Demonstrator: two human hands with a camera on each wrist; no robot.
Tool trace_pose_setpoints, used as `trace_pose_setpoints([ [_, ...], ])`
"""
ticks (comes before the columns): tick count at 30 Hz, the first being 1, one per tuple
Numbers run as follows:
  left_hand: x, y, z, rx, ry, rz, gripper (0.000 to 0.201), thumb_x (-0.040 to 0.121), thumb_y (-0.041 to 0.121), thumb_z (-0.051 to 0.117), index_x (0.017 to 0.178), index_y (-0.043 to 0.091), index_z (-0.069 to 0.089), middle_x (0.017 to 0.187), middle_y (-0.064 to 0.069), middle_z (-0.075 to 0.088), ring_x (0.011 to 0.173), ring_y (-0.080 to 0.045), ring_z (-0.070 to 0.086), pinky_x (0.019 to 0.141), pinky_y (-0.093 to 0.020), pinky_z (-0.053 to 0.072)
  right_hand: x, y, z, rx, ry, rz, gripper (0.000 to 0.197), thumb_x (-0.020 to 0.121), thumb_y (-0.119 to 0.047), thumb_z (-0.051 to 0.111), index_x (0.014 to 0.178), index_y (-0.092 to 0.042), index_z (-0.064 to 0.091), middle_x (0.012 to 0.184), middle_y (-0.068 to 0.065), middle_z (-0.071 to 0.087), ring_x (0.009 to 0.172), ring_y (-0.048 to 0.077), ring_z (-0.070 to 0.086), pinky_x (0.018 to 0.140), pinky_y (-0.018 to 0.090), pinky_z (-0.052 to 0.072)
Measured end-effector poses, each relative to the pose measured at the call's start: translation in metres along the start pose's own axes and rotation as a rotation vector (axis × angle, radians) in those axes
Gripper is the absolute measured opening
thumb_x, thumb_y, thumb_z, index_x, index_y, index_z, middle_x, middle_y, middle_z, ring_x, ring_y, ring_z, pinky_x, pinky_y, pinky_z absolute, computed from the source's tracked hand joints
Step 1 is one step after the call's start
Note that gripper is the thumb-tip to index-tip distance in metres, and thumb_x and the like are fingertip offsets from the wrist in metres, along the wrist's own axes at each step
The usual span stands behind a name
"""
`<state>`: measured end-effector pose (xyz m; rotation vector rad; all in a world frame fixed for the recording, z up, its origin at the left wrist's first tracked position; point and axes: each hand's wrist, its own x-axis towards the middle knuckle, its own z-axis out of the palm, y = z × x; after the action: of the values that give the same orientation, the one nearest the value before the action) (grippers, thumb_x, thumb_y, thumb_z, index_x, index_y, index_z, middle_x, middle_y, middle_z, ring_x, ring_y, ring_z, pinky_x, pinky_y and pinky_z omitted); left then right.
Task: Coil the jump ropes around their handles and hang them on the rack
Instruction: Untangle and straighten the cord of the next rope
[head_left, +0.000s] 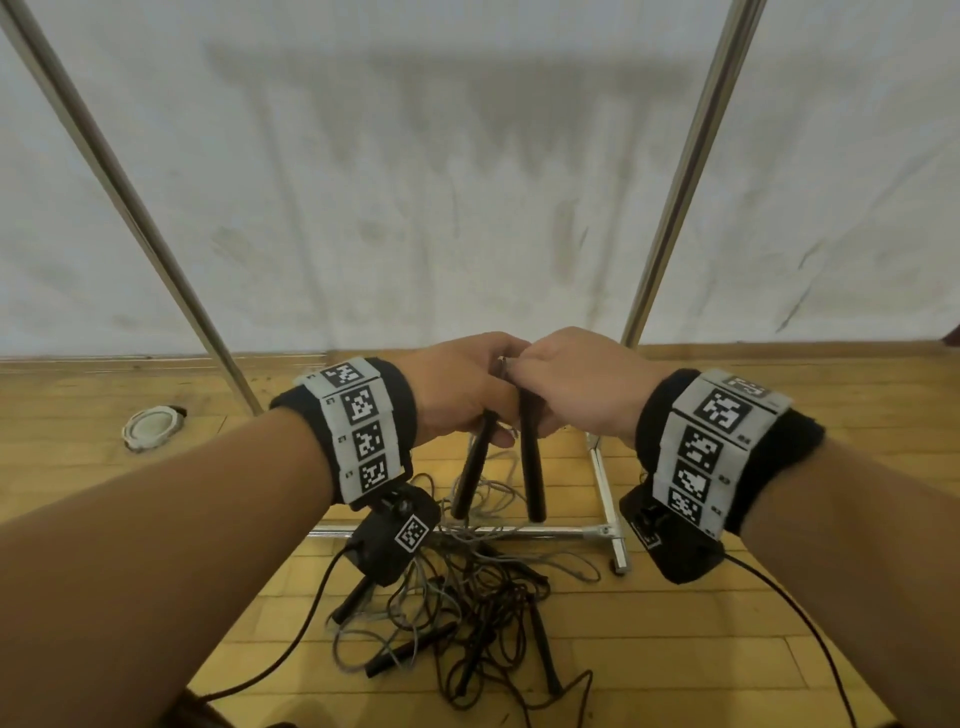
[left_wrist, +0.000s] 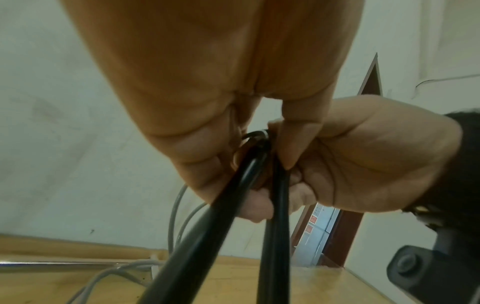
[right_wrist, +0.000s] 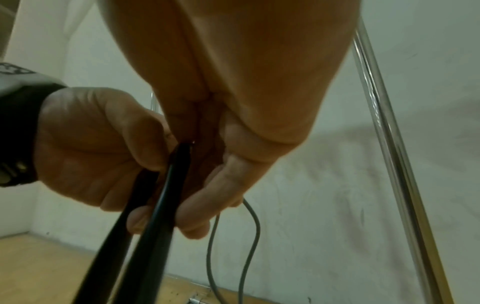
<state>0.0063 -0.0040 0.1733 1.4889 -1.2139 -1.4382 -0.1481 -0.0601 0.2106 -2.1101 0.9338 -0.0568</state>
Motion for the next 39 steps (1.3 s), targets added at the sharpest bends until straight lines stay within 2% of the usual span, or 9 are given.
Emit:
trace_pose_setpoints([
  [4, 0.002, 0.002, 0.006, 0.077, 0.027, 0.037, 0.058, 0.067, 0.006, 0.076, 0.122, 0.022, 0.063, 0.087, -0.003, 0.072, 0.078, -0.019, 0.069, 0.071, -0.031, 0.056, 0.000, 0.007, -0.002, 0.086, 0.034, 0.011, 0.032, 0.104, -0.030, 0.056, 0.097, -0.006, 0.076, 0.083, 0.009, 0.079, 0.079, 0.022, 0.079, 0.088, 0.045, 0.062],
  [8, 0.004, 0.004, 0.006, 0.162, 0.050, 0.042, 0.049, 0.087, -0.016, 0.059, 0.123, 0.016, 0.059, 0.103, -0.010, 0.070, 0.080, -0.024, 0.072, 0.084, -0.048, 0.063, -0.002, 0.008, -0.011, 0.032, 0.174, -0.003, 0.029, 0.101, -0.032, 0.055, 0.093, -0.011, 0.073, 0.079, 0.004, 0.078, 0.069, 0.015, 0.076, 0.071, 0.038, 0.065],
  [11, 0.002, 0.008, 0.005, 0.202, 0.024, 0.026, 0.060, 0.085, -0.020, 0.050, 0.135, 0.014, 0.051, 0.091, -0.005, 0.072, 0.066, -0.018, 0.067, 0.067, -0.027, 0.057, -0.002, 0.014, -0.022, -0.065, 0.340, -0.017, 0.016, 0.093, -0.025, 0.057, 0.106, -0.025, 0.067, 0.098, -0.008, 0.070, 0.091, 0.012, 0.068, 0.076, 0.030, 0.056],
  [14, -0.001, 0.016, 0.007, 0.242, 0.004, 0.089, 0.059, 0.072, -0.003, 0.053, 0.129, 0.014, 0.052, 0.071, 0.000, 0.065, 0.055, -0.019, 0.055, 0.062, -0.032, 0.047, -0.002, 0.021, -0.021, 0.121, 0.118, 0.023, 0.042, 0.087, -0.007, 0.058, 0.127, -0.020, 0.062, 0.121, 0.002, 0.068, 0.115, 0.021, 0.061, 0.101, 0.042, 0.049],
  [18, 0.000, 0.018, 0.000, 0.168, 0.051, 0.108, 0.056, 0.063, 0.005, 0.053, 0.117, 0.017, 0.055, 0.069, -0.003, 0.062, 0.051, -0.019, 0.048, 0.056, -0.035, 0.040, -0.003, 0.027, -0.016, 0.180, 0.000, 0.010, 0.023, 0.087, -0.007, 0.065, 0.107, -0.011, 0.074, 0.094, 0.010, 0.077, 0.098, 0.026, 0.071, 0.105, 0.052, 0.047],
  [23, 0.000, 0.013, -0.020, 0.648, 0.230, 0.066, 0.026, 0.081, 0.011, 0.057, 0.096, 0.032, 0.064, 0.079, 0.001, 0.074, 0.062, -0.015, 0.063, 0.062, -0.032, 0.048, -0.005, 0.024, -0.028, 0.067, 0.032, -0.026, 0.011, 0.094, -0.027, 0.070, 0.096, -0.016, 0.072, 0.058, -0.001, 0.060, 0.056, 0.016, 0.067, 0.078, 0.042, 0.063],
  [27, -0.001, 0.007, -0.032, 0.820, 0.308, 0.019, 0.031, 0.097, 0.008, 0.046, 0.082, 0.023, 0.070, 0.079, 0.001, 0.074, 0.072, -0.017, 0.071, 0.067, -0.030, 0.053, -0.008, 0.015, -0.040, -0.202, 0.100, -0.150, 0.013, 0.095, -0.038, 0.066, 0.095, -0.026, 0.070, 0.067, -0.010, 0.068, 0.057, 0.012, 0.067, 0.054, 0.026, 0.055],
  [33, -0.019, 0.014, -0.082, 0.608, 0.783, 0.047, 0.030, 0.099, 0.014, 0.048, 0.078, 0.021, 0.067, 0.081, -0.007, 0.068, 0.065, -0.026, 0.073, 0.049, -0.028, 0.055, -0.010, 0.044, -0.086, -0.603, 0.278, -0.038, 0.038, 0.102, -0.051, 0.050, 0.093, -0.018, 0.068, 0.081, -0.002, 0.062, 0.073, 0.012, 0.057, 0.065, 0.029, 0.045],
  [39, -0.021, 0.023, -0.089, 0.260, 0.897, 0.179, 0.028, 0.081, 0.016, 0.041, 0.068, 0.023, 0.065, 0.067, -0.001, 0.059, 0.050, -0.020, 0.061, 0.065, -0.042, 0.062, -0.008, 0.062, -0.110, -0.685, 0.947, -0.078, 0.032, 0.106, -0.040, 0.042, 0.085, -0.017, 0.050, 0.076, 0.008, 0.052, 0.070, 0.031, 0.048, 0.062, 0.039, 0.042],
])
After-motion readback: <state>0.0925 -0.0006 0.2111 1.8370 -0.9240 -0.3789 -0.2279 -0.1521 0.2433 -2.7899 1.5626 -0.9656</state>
